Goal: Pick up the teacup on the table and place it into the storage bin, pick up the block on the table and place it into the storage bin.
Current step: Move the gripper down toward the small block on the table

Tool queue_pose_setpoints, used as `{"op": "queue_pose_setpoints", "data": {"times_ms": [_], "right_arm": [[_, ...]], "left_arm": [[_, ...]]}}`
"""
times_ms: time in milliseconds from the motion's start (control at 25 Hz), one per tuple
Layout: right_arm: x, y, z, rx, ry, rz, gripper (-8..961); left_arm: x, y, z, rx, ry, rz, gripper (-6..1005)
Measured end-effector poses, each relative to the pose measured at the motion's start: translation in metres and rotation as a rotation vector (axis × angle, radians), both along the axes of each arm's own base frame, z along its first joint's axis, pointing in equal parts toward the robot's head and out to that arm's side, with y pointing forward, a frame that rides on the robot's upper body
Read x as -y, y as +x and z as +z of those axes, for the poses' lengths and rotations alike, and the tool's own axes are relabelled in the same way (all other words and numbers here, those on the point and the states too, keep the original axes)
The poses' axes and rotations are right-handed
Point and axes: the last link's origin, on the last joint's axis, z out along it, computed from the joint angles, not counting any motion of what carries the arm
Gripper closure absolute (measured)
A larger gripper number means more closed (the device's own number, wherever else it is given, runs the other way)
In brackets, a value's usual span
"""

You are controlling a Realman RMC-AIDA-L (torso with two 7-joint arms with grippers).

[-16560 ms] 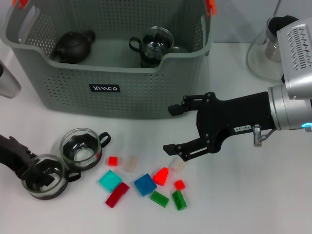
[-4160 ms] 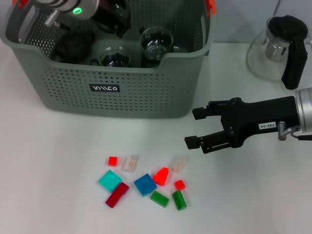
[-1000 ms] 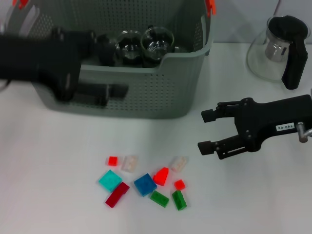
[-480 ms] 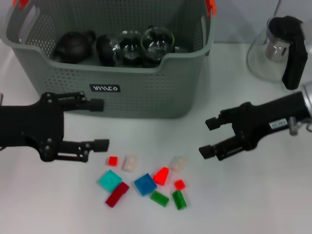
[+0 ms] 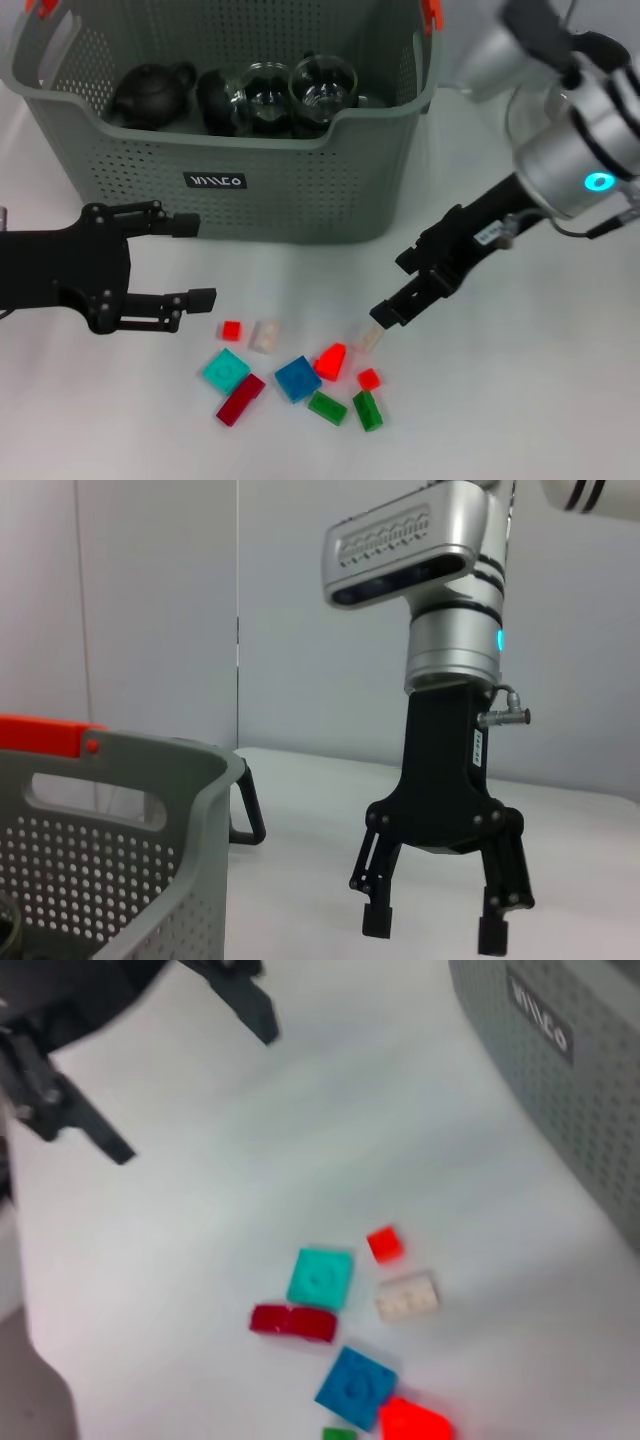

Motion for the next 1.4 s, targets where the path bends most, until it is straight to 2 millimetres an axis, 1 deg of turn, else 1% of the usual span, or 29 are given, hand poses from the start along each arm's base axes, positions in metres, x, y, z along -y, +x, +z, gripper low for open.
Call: {"op": "queue_pose_setpoints", "data": {"times_ms": [120, 320, 560, 760, 920, 1400], "right_arm": [[-0.004, -0.009, -0.010, 0.080, 0.016, -0.022, 43], [-0.011, -0.016, -0.024, 0.169, 0.045, -0.053, 50], [-0.013, -0.016, -0.047, 0.252, 0.068, -0.059, 58], [-0.011, -0.015, -0.059, 0.284, 0.079, -0.041, 65], [-0.008, -0.013, -0.069, 0.272, 0.077, -0.040, 70], [-0.004, -0.006, -0.088, 0.272, 0.098, -0.029, 86]], "left_arm": [[0.000, -0.003, -0.001, -0.023, -0.006, 0.000, 170], [-0.002, -0.006, -0.001, -0.056, 0.002, -0.008, 170], [-0.004, -0.008, -0.002, -0.074, 0.012, -0.019, 170], [-0.005, -0.007, -0.002, -0.076, 0.014, -0.021, 169], [-0.006, -0.007, -0.003, -0.071, 0.011, -0.019, 169], [-0.008, -0.008, -0.009, -0.055, 0.003, -0.020, 169]]}}
